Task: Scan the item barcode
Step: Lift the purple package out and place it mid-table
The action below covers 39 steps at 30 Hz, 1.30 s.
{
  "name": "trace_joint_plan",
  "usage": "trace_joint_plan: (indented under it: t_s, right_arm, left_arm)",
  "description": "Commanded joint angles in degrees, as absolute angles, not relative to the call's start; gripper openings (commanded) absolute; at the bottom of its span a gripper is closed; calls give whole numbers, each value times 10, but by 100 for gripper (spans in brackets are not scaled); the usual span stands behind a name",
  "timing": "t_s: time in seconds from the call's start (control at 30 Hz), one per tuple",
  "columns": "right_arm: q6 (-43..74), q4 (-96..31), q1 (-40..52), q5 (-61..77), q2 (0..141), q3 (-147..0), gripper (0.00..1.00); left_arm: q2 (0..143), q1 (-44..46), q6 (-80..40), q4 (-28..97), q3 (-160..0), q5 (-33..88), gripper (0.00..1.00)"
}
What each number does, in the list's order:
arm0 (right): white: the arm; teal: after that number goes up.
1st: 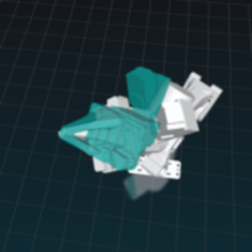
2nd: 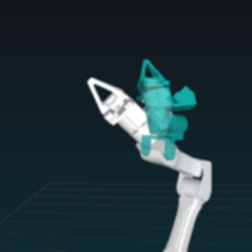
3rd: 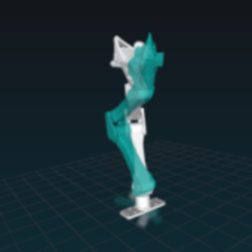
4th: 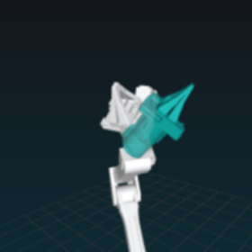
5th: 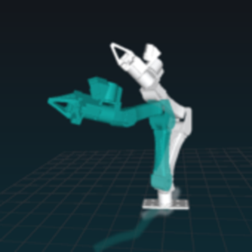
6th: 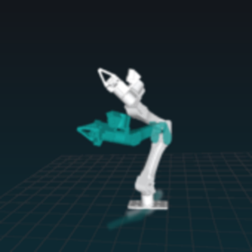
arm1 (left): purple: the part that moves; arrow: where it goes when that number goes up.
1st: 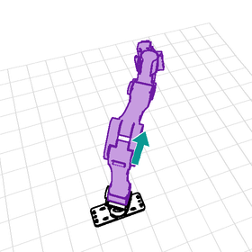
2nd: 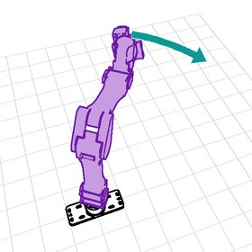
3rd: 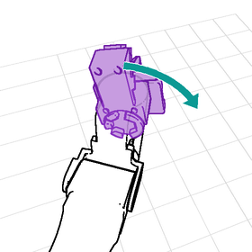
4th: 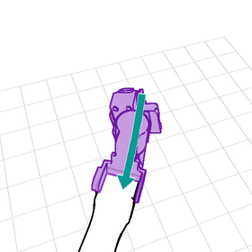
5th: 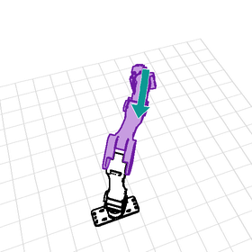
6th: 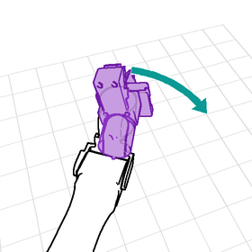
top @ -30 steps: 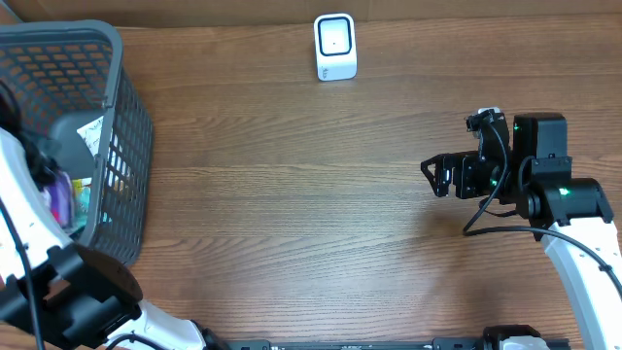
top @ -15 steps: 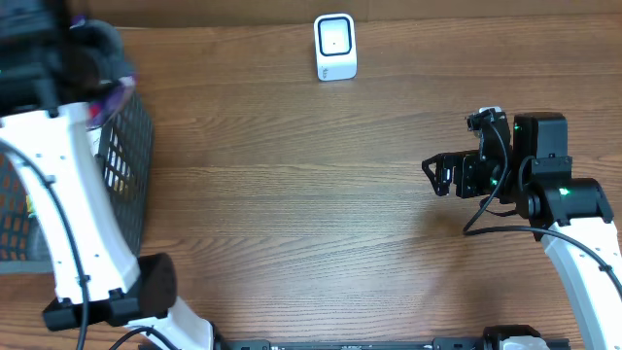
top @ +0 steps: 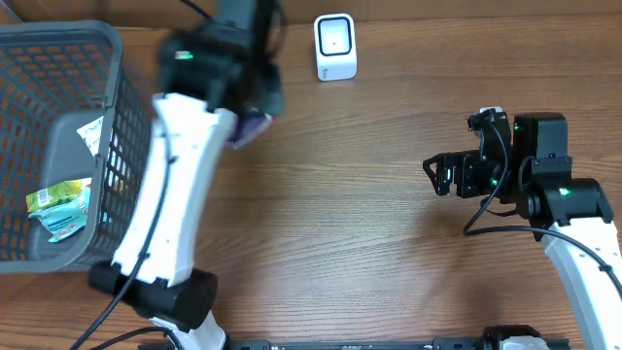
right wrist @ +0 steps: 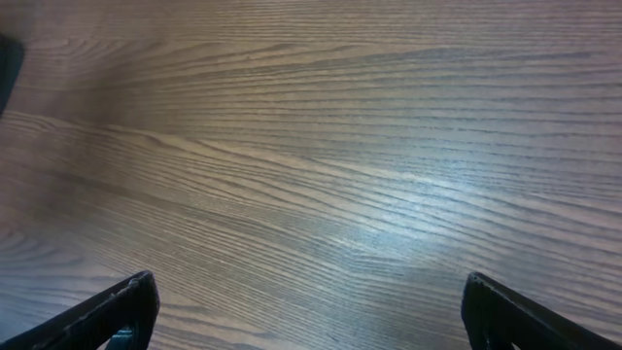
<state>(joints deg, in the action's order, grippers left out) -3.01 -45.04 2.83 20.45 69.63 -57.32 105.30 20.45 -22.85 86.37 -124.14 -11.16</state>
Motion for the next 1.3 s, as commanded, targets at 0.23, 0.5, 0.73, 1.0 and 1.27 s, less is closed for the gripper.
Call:
trace_joint_plan:
  t_s: [0.23, 0.5, 0.73, 1.0, 1.27]
  right_arm:
    - [-30, -449, 29, 200, 695, -586, 100]
    - [-30, -449, 29, 200, 695, -586, 100]
    - [-30, -449, 29, 200, 695, -586, 100]
    - [-30, -449, 29, 200, 695, -586, 100]
    - [-30, -449, 29, 200, 695, -586, 100]
  left_arm:
    - [1058, 291, -271, 621, -935, -53, 4]
    - [1058, 328, -270, 510, -865, -18, 4]
    - [1056, 314, -270, 524, -917, -19, 51]
    - [1054, 229, -257, 663, -1129, -30, 50]
    - [1051, 95, -262, 846, -1337, -108, 44]
